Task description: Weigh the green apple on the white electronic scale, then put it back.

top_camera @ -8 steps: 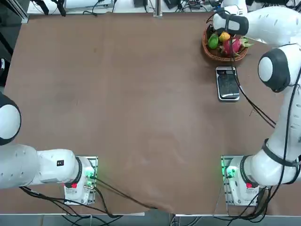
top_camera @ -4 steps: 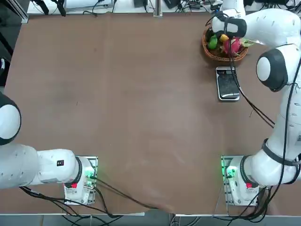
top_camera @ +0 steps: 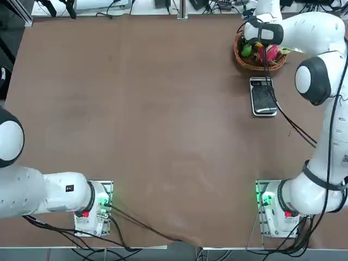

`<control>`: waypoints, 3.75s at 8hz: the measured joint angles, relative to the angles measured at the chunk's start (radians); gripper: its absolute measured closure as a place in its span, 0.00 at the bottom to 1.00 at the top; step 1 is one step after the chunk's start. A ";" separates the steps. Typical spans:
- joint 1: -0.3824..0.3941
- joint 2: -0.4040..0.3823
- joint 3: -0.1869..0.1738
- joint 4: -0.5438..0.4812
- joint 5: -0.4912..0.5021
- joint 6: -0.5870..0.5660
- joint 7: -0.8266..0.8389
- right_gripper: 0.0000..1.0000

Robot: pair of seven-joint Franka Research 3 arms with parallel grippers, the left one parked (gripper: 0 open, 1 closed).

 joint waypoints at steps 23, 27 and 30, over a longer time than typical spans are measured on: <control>-0.090 -0.665 -0.011 -0.896 0.000 0.065 -0.057 0.28; -0.090 -0.613 -0.011 -0.909 0.000 0.135 -0.057 0.28; -0.090 -0.604 -0.011 -0.909 0.000 0.138 -0.057 0.12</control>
